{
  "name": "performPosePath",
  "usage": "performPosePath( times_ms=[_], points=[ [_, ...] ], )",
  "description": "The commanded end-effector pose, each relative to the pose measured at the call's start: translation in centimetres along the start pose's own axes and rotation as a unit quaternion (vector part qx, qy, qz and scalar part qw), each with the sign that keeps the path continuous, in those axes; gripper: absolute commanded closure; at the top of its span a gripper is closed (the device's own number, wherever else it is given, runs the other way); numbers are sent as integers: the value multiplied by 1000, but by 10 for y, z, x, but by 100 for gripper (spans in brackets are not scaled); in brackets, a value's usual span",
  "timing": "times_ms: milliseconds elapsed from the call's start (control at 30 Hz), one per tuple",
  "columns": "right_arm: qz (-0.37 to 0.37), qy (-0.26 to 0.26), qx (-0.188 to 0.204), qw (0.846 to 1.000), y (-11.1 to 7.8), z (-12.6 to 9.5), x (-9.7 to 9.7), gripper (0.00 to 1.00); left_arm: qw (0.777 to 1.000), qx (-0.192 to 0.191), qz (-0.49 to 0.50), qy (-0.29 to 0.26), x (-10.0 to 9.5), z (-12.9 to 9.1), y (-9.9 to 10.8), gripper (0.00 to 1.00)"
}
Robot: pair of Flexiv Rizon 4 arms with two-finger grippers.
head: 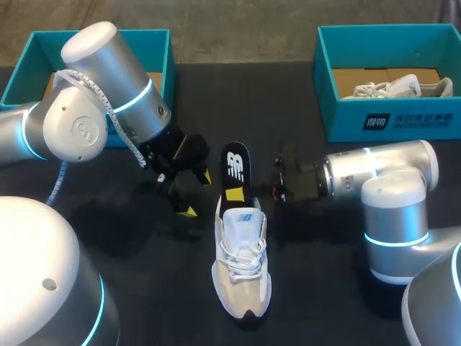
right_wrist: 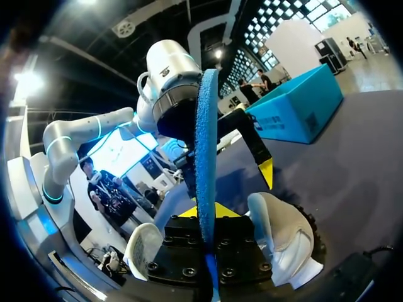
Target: Take the shoe out of the shoebox, open the shoe tongue, remove and reinsert the insole, then place the shoe into the shoebox
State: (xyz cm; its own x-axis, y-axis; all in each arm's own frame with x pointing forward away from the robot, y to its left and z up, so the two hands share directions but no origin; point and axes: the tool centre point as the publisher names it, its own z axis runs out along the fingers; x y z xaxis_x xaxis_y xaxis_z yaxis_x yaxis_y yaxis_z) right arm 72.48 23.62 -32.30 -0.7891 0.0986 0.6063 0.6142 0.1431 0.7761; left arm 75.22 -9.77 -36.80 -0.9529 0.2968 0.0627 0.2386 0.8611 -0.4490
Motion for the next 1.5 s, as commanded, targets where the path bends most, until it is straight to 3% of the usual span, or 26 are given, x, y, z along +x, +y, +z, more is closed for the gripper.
performPosePath(
  times_ms=[33, 433, 833, 867, 900, 1000, 1500],
  points=[
    [4, 0, 5, 1000, -6, 3, -1, 100, 1000, -1, 0, 0, 0, 0, 0, 0],
    [22, 2, 10, 1000, -27, 5, 4, 100, 1000, -1, 0, 0, 0, 0, 0, 0],
    [33, 4, 14, 999, -32, 6, 3, 100, 1000, -1, 0, 0, 0, 0, 0, 0],
    [33, 5, 15, 999, -31, 6, 3, 99, 1000, -1, 0, 0, 0, 0, 0, 0],
    [33, 5, 15, 999, -30, 6, 2, 81, 1000, -1, 0, 0, 0, 0, 0, 0],
    [30, 5, 15, 999, -28, 7, 2, 75, 1000, -1, 0, 0, 0, 0, 0, 0],
    [20, -5, -23, 1000, -13, 2, 2, 76, 1000, -1, 0, 0, 0, 0, 0, 0]
  ],
)
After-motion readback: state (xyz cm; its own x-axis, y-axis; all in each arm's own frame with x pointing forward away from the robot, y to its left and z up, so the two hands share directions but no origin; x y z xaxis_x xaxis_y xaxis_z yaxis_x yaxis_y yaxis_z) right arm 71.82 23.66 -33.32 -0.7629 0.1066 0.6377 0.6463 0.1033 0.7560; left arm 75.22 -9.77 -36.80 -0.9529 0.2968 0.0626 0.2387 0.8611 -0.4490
